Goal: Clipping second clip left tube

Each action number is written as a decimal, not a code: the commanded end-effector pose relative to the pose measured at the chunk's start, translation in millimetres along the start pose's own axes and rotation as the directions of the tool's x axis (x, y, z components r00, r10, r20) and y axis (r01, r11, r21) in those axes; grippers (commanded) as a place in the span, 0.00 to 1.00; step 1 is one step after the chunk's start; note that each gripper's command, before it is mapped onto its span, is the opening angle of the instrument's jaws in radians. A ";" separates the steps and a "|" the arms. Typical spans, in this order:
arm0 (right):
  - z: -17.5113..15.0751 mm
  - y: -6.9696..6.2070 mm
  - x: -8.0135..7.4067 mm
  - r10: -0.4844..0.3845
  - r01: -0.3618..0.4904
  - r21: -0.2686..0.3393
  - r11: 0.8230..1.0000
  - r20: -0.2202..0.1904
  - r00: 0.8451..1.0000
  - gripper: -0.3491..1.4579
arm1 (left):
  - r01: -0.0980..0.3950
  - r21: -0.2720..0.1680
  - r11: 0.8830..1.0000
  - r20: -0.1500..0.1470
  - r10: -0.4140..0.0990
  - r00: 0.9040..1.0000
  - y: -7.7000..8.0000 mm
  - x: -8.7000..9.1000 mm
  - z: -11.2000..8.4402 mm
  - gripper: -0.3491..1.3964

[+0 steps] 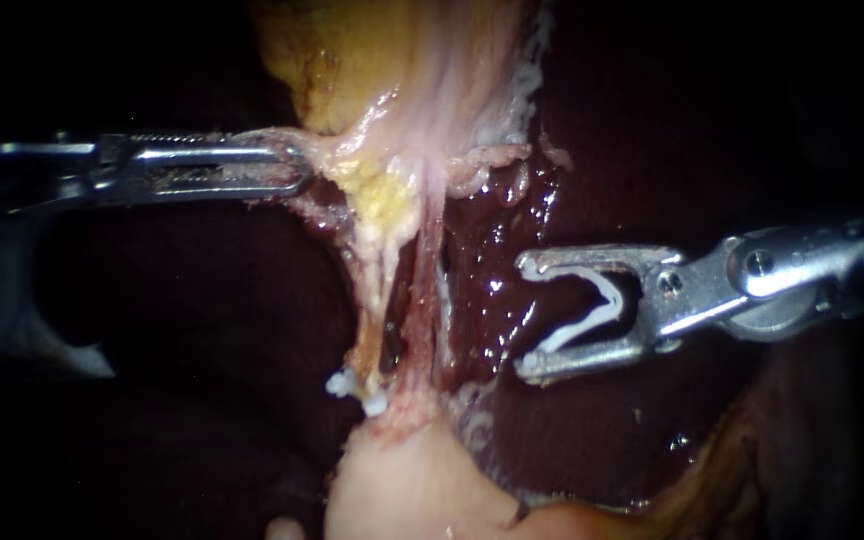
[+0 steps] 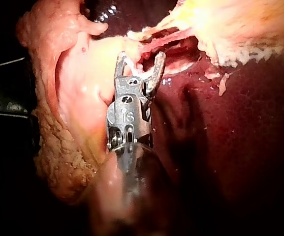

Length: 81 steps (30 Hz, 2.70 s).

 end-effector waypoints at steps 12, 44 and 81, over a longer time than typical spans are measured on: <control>0.0 0.0 -0.1 0.000 0.000 0.003 1.000 -0.001 1.000 0.47 | 0.022 -0.010 1.000 -0.003 -0.022 1.000 0.8 3.7 -4.6 0.00; 12.0 -2.9 -0.6 0.078 -0.074 0.095 0.993 -0.043 0.996 0.47 | 0.027 -0.001 1.000 -0.016 -0.027 1.000 1.7 3.9 -6.7 0.00; 21.6 0.9 -2.1 0.269 -0.233 0.243 0.942 -0.128 0.955 0.46 | 0.027 0.001 1.000 -0.017 -0.027 0.999 1.8 3.8 -6.3 0.00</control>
